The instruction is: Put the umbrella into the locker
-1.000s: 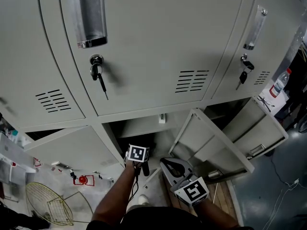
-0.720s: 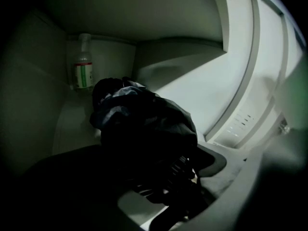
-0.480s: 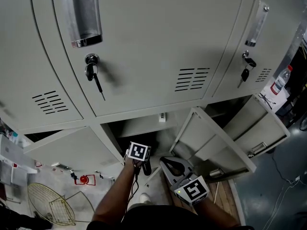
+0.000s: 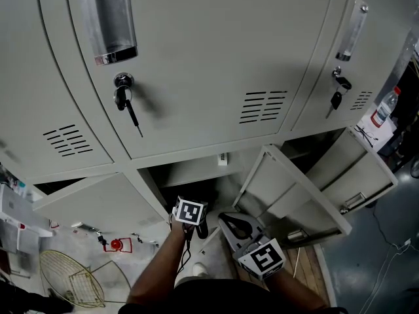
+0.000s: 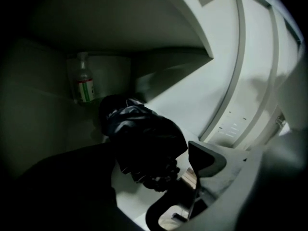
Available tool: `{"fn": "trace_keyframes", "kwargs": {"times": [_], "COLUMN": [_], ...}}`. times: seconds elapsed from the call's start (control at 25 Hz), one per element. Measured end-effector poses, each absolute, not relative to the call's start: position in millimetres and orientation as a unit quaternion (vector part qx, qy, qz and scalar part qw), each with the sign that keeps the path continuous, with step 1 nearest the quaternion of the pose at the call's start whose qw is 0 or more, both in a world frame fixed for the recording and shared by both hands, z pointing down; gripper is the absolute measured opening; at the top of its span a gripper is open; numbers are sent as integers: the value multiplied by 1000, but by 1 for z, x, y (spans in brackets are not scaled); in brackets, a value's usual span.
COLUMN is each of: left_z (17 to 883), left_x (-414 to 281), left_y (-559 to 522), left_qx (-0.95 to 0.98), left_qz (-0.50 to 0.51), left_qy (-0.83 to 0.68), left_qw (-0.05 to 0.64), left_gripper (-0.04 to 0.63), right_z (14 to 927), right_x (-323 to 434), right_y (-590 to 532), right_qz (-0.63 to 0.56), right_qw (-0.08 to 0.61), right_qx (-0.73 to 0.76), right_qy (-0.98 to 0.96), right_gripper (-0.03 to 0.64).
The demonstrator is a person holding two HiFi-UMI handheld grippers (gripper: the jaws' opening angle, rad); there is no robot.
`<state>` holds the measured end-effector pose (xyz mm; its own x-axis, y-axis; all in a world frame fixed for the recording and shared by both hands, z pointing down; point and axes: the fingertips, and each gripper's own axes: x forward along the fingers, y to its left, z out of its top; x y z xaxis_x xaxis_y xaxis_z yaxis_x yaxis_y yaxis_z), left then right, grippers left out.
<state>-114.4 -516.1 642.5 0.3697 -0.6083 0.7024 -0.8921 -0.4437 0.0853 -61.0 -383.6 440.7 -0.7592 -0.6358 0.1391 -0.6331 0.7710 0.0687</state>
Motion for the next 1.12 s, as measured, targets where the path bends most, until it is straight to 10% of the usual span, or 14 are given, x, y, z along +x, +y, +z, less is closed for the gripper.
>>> {"fn": "trace_keyframes", "kwargs": {"times": [1.12], "left_z": [615], "left_x": [-100], "left_y": [-439], "left_qx": [803], "left_qz": [267], "left_qy": [-479], "left_qw": [233], "left_gripper": [448], "right_z": [439], "right_x": [-61], "right_y": [-352], "right_qz": [17], "right_qw": [68], "right_qx": [322], "right_qy": [-944], "right_gripper": [31]}}
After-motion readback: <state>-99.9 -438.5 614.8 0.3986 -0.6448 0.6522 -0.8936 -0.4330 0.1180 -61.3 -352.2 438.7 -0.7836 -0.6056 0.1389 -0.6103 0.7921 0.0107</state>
